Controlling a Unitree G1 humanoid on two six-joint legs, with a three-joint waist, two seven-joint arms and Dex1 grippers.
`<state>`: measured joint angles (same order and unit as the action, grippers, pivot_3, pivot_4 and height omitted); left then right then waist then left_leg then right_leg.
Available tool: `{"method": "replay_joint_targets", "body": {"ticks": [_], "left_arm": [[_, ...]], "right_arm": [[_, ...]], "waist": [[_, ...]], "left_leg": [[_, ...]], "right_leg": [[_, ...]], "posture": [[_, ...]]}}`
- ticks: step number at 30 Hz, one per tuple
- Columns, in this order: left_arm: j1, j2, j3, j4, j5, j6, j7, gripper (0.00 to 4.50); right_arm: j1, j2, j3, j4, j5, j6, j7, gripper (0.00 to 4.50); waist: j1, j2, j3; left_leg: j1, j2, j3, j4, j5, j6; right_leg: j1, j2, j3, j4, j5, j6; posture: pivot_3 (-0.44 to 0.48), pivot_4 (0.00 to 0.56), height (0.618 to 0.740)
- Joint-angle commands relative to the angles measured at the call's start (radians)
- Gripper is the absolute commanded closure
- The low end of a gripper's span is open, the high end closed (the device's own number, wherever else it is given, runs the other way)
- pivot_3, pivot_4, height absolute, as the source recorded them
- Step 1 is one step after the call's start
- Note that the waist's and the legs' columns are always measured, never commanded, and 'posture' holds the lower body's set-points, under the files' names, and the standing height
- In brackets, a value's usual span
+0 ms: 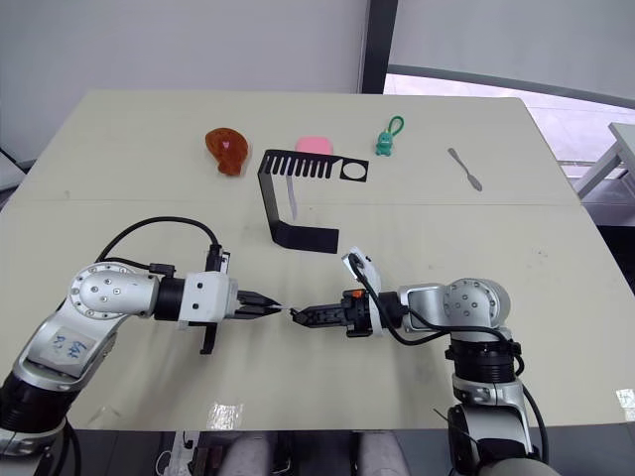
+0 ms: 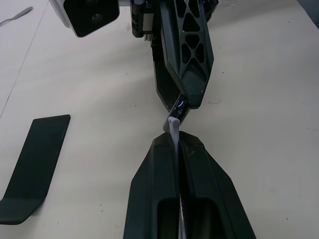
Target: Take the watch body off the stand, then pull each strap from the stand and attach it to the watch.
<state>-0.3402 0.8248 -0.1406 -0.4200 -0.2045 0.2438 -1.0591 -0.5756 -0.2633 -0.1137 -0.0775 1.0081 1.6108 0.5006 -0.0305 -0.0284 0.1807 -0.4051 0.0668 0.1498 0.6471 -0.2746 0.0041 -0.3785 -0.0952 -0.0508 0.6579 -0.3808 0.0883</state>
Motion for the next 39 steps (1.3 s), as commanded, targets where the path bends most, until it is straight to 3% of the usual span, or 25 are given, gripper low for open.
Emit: {"method": "replay_joint_targets", "body": {"ticks": [1, 39], "left_arm": [[-0.009, -0.008, -0.008, -0.019, 0.003, -0.003, 0.003, 4.5], [-0.062, -0.034, -0.056, -0.023, 0.062, 0.02, 0.008, 4.5]], "right_arm": [[0.001, -0.002, 0.0, -0.045, 0.031, 0.004, -0.012, 2.92], [0.003, -0.003, 0.003, -0.046, 0.041, 0.004, -0.017, 2.92]], "waist": [[0.0, 0.0, 0.0], [0.001, 0.0, 0.0]], "left_leg": [[0.0, 0.0, 0.0, 0.0, 0.0, 0.0], [0.0, 0.0, 0.0, 0.0, 0.0, 0.0]], "right_leg": [[0.0, 0.0, 0.0, 0.0, 0.0, 0.0], [0.0, 0.0, 0.0, 0.0, 0.0, 0.0]], "posture": [[0.0, 0.15, 0.74], [0.0, 0.15, 0.74]]}}
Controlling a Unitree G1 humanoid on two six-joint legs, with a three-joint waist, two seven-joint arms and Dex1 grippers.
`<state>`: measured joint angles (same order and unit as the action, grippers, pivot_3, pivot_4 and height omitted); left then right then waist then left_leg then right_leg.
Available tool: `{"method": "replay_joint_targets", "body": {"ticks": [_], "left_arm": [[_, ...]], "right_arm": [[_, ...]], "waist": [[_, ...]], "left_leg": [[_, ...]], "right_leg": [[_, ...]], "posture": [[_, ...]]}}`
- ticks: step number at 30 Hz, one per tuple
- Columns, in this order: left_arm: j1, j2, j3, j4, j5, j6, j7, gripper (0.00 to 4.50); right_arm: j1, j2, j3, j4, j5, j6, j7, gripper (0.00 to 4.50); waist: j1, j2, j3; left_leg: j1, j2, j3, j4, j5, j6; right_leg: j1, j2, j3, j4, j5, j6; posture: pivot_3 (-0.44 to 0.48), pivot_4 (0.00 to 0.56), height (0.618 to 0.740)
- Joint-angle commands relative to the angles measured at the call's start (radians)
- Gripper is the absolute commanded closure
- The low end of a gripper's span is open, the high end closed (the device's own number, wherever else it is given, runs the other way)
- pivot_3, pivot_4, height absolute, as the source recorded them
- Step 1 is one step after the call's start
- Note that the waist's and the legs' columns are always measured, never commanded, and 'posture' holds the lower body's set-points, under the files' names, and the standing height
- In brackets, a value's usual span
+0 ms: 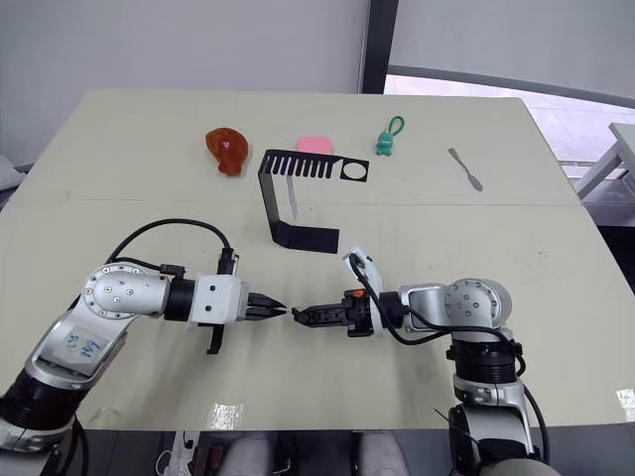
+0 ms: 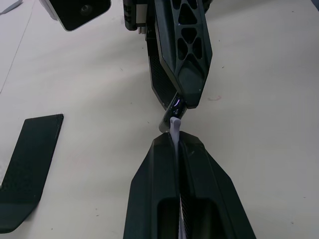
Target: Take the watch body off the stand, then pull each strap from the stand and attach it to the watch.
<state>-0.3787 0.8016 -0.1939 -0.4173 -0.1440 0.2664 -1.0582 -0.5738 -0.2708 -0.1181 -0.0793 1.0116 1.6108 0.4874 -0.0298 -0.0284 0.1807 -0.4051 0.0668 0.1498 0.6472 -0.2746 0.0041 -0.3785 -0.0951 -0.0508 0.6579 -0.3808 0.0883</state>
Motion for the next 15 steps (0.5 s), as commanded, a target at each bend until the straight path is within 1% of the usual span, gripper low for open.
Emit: {"method": "replay_joint_targets", "body": {"ticks": [1, 15], "left_arm": [[-0.027, -0.011, -0.006, -0.027, 0.004, -0.002, 0.006, 4.5], [-0.079, -0.019, -0.07, -0.039, 0.068, 0.007, -0.011, 4.5]], "right_arm": [[0.001, 0.004, 0.008, -0.044, 0.039, 0.004, -0.004, 2.92], [0.003, 0.005, 0.012, -0.046, 0.046, 0.004, -0.009, 2.92]], "waist": [[0.0, 0.0, 0.0], [0.0, 0.0, 0.0]], "left_leg": [[0.0, 0.0, 0.0, 0.0, 0.0, 0.0], [0.0, 0.0, 0.0, 0.0, 0.0, 0.0]], "right_leg": [[0.0, 0.0, 0.0, 0.0, 0.0, 0.0], [0.0, 0.0, 0.0, 0.0, 0.0, 0.0]], "posture": [[0.0, 0.15, 0.74], [0.0, 0.15, 0.74]]}}
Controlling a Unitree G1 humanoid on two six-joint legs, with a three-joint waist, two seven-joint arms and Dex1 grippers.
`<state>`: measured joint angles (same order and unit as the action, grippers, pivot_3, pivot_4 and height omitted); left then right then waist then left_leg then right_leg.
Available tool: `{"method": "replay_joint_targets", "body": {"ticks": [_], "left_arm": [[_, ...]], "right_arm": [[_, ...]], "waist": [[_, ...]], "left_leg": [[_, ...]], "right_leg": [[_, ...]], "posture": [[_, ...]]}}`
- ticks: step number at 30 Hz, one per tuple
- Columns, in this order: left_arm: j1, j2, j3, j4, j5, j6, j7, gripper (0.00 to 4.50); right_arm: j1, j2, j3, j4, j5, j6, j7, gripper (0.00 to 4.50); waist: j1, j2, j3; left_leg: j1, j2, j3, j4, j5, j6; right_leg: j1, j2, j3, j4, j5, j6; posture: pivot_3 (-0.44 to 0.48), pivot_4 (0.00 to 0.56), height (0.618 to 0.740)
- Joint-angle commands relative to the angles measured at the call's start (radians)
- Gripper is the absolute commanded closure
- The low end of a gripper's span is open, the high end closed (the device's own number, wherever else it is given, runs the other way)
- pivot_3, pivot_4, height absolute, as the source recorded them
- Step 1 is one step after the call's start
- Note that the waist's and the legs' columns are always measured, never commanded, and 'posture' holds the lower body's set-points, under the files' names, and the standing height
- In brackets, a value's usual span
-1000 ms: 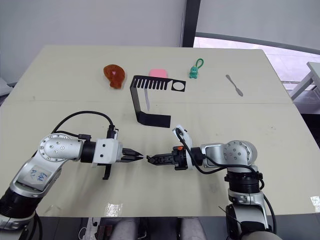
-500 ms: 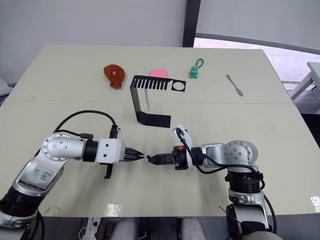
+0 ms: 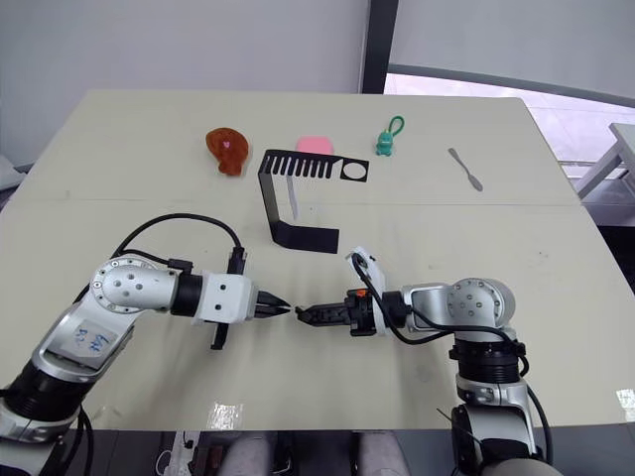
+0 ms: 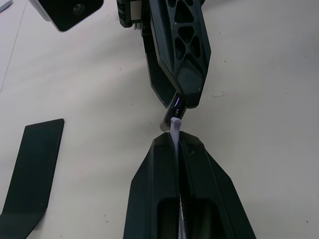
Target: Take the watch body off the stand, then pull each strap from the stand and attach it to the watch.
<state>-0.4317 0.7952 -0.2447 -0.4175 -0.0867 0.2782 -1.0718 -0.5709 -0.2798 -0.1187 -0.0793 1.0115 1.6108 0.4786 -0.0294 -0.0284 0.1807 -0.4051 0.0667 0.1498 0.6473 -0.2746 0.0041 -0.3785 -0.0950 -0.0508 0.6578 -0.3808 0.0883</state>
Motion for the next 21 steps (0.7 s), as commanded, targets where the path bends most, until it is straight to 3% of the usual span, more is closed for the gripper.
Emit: {"method": "replay_joint_targets", "body": {"ticks": [1, 21], "left_arm": [[-0.031, -0.009, -0.031, -0.043, 0.024, -0.006, -0.003, 4.5], [-0.074, -0.053, -0.099, -0.052, 0.127, 0.015, -0.004, 4.5]], "right_arm": [[0.0, 0.014, 0.015, -0.047, 0.048, 0.004, -0.001, 2.92], [0.002, 0.014, 0.026, -0.054, 0.073, 0.004, -0.015, 2.92]], "waist": [[0.0, 0.0, 0.0], [0.001, 0.0, 0.0]], "left_leg": [[0.0, 0.0, 0.0, 0.0, 0.0, 0.0], [0.0, 0.0, 0.0, 0.0, 0.0, 0.0]], "right_leg": [[0.0, 0.0, 0.0, 0.0, 0.0, 0.0], [0.0, 0.0, 0.0, 0.0, 0.0, 0.0]], "posture": [[0.0, 0.15, 0.74], [0.0, 0.15, 0.74]]}}
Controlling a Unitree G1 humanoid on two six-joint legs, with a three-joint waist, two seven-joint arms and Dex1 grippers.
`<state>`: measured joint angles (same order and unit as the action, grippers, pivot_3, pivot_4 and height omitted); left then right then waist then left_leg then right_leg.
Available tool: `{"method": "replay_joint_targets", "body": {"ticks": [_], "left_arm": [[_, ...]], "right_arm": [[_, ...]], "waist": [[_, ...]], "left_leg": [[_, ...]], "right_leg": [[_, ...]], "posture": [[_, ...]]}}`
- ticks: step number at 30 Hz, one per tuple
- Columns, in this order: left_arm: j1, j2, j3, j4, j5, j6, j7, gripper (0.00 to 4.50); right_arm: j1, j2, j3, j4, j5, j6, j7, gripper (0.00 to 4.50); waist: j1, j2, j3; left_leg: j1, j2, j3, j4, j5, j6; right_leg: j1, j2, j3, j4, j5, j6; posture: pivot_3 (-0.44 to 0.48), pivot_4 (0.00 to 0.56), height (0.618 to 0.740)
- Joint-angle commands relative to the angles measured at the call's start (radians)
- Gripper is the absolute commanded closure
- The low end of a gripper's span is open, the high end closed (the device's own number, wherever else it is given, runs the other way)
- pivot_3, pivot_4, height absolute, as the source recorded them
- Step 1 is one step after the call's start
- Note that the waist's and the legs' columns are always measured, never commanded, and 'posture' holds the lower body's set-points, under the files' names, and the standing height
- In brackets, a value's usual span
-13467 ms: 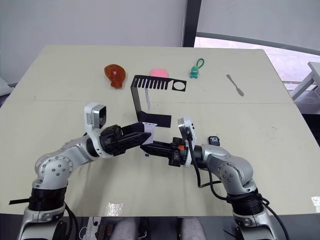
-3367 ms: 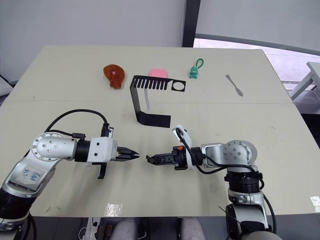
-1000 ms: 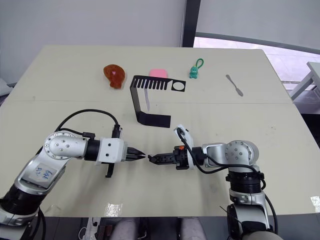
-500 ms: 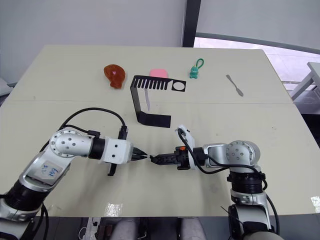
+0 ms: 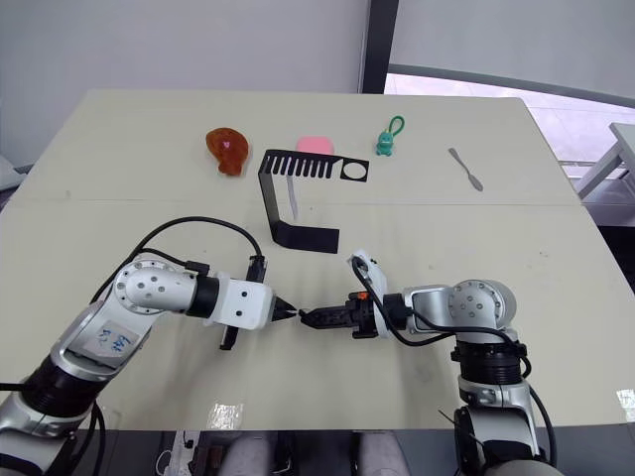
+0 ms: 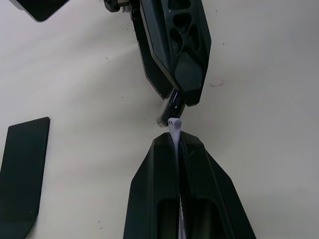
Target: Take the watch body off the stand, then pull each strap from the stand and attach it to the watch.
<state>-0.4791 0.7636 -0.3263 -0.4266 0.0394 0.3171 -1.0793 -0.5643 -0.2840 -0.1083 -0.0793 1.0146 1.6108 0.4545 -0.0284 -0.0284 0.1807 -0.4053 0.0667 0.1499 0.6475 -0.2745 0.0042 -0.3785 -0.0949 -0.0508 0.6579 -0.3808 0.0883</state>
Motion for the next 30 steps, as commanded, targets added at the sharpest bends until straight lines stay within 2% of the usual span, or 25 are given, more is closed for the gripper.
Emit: {"method": "replay_joint_targets", "body": {"ticks": [1, 30], "left_arm": [[-0.028, -0.022, -0.019, -0.043, 0.004, -0.025, 0.002, 4.5], [-0.045, -0.068, -0.049, -0.032, 0.061, 0.021, 0.0, 4.5]], "right_arm": [[-0.004, 0.018, 0.016, -0.055, 0.072, 0.004, 0.008, 2.92], [0.0, -0.003, 0.042, -0.07, 0.104, 0.004, 0.005, 2.92]], "waist": [[0.0, 0.0, 0.0], [0.0, 0.0, 0.0]], "left_leg": [[0.0, 0.0, 0.0, 0.0, 0.0, 0.0], [0.0, 0.0, 0.0, 0.0, 0.0, 0.0]], "right_leg": [[0.0, 0.0, 0.0, 0.0, 0.0, 0.0], [0.0, 0.0, 0.0, 0.0, 0.0, 0.0]], "posture": [[0.0, 0.15, 0.74], [0.0, 0.15, 0.74]]}}
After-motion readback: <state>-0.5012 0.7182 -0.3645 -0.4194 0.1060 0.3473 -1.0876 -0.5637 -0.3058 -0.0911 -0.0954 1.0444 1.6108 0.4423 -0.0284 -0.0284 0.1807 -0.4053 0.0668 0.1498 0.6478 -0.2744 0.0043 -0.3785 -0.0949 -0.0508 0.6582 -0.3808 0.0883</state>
